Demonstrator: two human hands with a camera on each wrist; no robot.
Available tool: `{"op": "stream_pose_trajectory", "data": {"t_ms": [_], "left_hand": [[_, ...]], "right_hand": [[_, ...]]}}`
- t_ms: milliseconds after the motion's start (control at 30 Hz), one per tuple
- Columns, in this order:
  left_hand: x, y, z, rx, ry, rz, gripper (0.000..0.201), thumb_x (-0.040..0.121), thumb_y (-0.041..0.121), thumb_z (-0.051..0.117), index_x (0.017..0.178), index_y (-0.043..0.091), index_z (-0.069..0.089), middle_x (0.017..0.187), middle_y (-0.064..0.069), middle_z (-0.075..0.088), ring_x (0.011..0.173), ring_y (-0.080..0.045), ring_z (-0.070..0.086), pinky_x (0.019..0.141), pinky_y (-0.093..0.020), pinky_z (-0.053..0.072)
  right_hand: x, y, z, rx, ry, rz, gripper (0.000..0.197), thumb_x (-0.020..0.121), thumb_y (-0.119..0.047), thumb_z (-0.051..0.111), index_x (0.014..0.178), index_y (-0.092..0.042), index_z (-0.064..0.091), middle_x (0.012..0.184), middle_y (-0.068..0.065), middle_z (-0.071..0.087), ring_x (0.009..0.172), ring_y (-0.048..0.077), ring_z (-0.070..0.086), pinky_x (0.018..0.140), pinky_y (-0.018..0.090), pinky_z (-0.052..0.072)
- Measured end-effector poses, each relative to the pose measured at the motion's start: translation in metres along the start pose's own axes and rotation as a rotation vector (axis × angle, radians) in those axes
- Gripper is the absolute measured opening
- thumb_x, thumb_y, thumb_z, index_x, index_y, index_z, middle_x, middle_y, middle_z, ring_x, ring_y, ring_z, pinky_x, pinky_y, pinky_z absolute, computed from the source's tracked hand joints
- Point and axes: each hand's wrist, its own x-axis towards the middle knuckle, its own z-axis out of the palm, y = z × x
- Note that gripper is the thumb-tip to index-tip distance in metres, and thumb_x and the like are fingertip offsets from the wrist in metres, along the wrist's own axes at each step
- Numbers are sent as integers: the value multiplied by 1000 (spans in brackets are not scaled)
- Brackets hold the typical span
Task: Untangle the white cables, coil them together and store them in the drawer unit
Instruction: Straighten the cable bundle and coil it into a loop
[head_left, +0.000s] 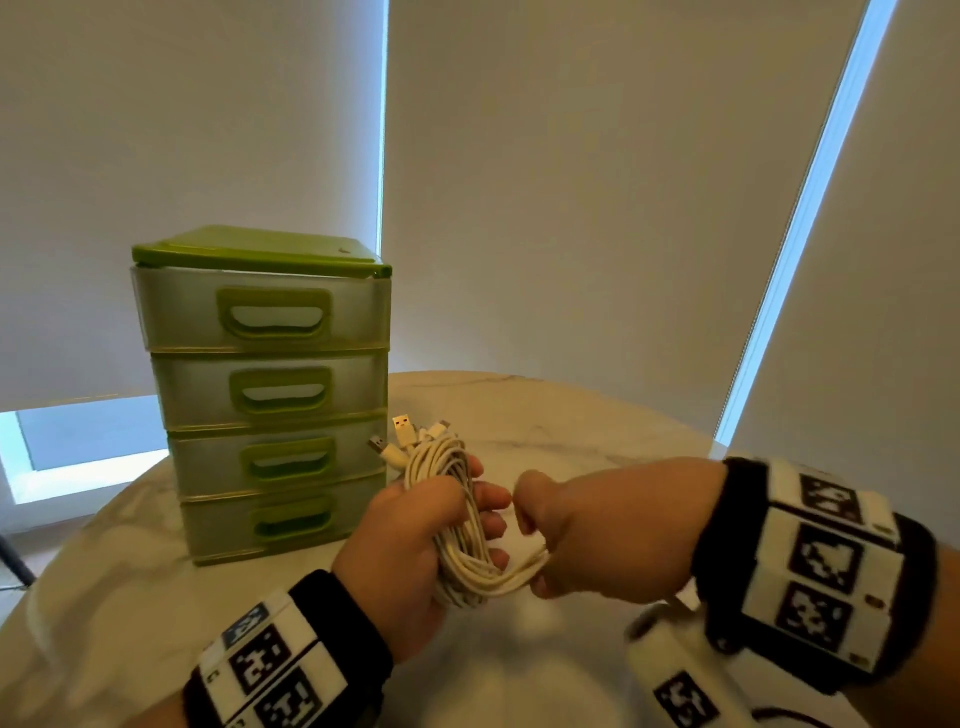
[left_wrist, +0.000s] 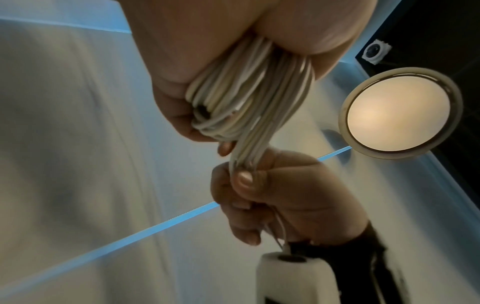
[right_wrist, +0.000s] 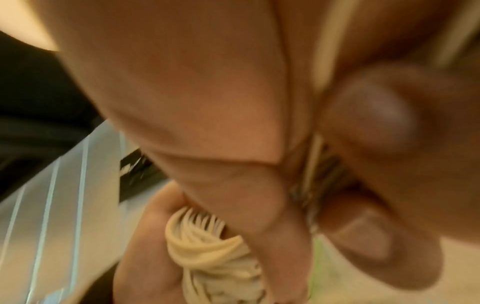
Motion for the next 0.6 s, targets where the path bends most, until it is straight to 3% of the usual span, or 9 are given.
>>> {"op": "stream_pose_trajectory", "data": {"t_ms": [100, 200, 300, 333, 400, 433, 500, 600], "left_hand": [[2, 6, -3, -44, 27, 42, 43, 57, 9, 46, 98, 6, 60, 74, -14, 63, 63, -25, 59, 56, -35, 51], [0, 12, -5, -97, -21, 66, 38, 58, 6, 45, 94, 6, 59, 75, -15, 58, 60, -24, 53, 56, -34, 47], [-6, 15, -3, -152, -144, 16, 42, 53, 5, 50, 95, 5, 56, 77, -16, 54, 60, -25, 49, 55, -33, 45], [-7, 16, -2, -181, -184, 2, 45, 50, 5, 52, 96, 5, 56, 78, -16, 54, 60, -25, 49, 56, -34, 44], [-8, 19, -2, -246, -231, -20, 48, 47, 8, 56, 95, 7, 55, 78, -15, 54, 59, -25, 49, 57, -35, 44], [-7, 20, -2, -271, -244, -29, 48, 47, 9, 56, 95, 8, 55, 78, -15, 54, 59, -25, 49, 58, -35, 43], [-7, 23, -4, -309, -266, -43, 47, 48, 9, 56, 95, 8, 55, 79, -15, 53, 59, -24, 49, 59, -34, 42], [-9, 25, -4, -294, -312, -73, 48, 48, 8, 56, 95, 6, 56, 79, -17, 55, 60, -26, 51, 57, -34, 45]], "right_hand": [[10, -18, 3, -278, 81, -24, 55, 98, -41, 47, 137, -12, 22, 86, 2, 53, 78, 24, 52, 69, 36, 42], [20, -20, 4, -175, -43, -24, 53, 96, -44, 53, 134, -16, 29, 85, 2, 56, 74, 21, 53, 67, 33, 42], [29, 3, 2, 285, -258, -126, 32, 87, -39, 68, 103, -13, 60, 83, 2, 67, 74, 15, 59, 79, 34, 50], [30, 12, 3, 440, -315, -160, 26, 85, -37, 70, 95, -14, 67, 86, 3, 69, 77, 15, 59, 83, 37, 48], [28, 27, 10, 664, -372, -227, 16, 84, -33, 69, 85, -17, 71, 86, 0, 72, 78, 12, 59, 84, 32, 44], [28, 33, 16, 782, -414, -283, 12, 85, -28, 67, 83, -17, 69, 84, -2, 73, 78, 12, 63, 85, 27, 46], [28, 40, 30, 1062, -515, -407, 12, 87, -24, 65, 91, -13, 63, 80, -1, 74, 79, 15, 69, 84, 31, 53], [22, 47, 38, 1276, -642, -412, 26, 90, -24, 60, 110, -8, 53, 71, 3, 65, 68, 18, 71, 68, 32, 59]]}}
